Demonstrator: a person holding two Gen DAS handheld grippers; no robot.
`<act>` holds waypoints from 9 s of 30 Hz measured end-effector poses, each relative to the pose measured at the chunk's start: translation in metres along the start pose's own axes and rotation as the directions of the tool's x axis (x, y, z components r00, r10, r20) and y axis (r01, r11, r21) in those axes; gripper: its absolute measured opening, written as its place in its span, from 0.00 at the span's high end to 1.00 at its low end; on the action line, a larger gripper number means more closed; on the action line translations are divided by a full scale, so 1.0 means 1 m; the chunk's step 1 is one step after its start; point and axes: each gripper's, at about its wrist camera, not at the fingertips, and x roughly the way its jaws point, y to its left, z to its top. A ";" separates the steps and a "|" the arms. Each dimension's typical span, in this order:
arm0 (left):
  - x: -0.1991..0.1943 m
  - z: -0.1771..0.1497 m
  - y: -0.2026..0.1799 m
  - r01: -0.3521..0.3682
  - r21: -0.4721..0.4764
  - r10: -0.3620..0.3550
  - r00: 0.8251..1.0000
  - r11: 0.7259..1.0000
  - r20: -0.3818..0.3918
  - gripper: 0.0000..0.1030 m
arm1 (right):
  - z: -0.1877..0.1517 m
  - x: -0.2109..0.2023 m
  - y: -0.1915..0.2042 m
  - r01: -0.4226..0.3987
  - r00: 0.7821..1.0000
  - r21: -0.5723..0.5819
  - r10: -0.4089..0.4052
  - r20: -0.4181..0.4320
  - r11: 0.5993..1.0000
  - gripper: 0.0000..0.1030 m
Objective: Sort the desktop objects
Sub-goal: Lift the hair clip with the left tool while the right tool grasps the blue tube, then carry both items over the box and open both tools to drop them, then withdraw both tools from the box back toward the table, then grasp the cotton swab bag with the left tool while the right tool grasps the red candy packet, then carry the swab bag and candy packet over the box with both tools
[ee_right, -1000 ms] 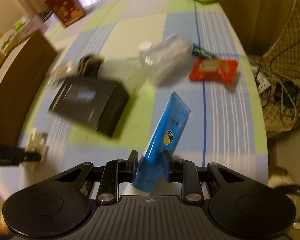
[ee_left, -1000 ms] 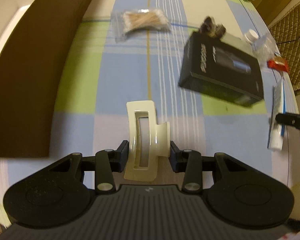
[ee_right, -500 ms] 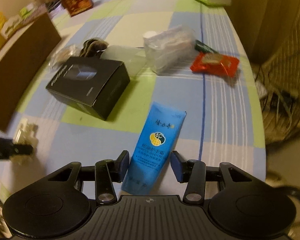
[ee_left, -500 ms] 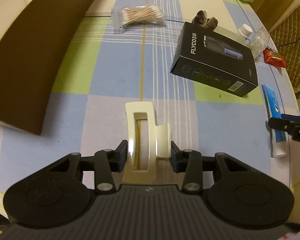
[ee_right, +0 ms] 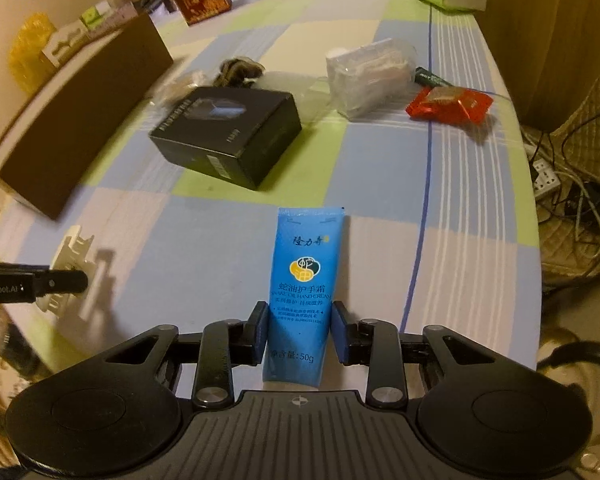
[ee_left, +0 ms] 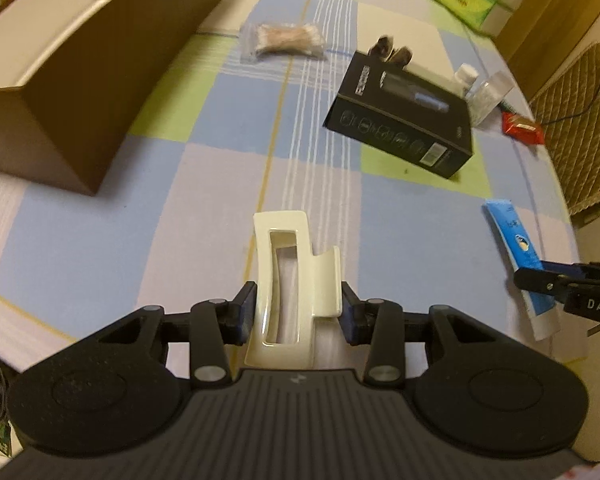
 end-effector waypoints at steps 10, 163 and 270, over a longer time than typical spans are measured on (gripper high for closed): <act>-0.051 0.005 0.003 0.040 -0.023 -0.037 0.995 0.999 0.097 0.65 | 0.022 -0.043 0.030 -0.105 0.991 -0.008 0.105 0.088 0.994 0.71; -0.069 0.077 0.019 0.058 0.185 -0.075 0.994 0.981 0.085 0.07 | 0.074 -0.014 0.080 0.006 0.997 -0.255 0.013 0.070 0.967 0.02; -0.071 0.083 0.070 0.205 0.176 -0.218 0.974 0.963 0.060 0.83 | 0.093 -0.016 0.119 -0.220 0.973 -0.233 0.232 0.023 0.947 0.79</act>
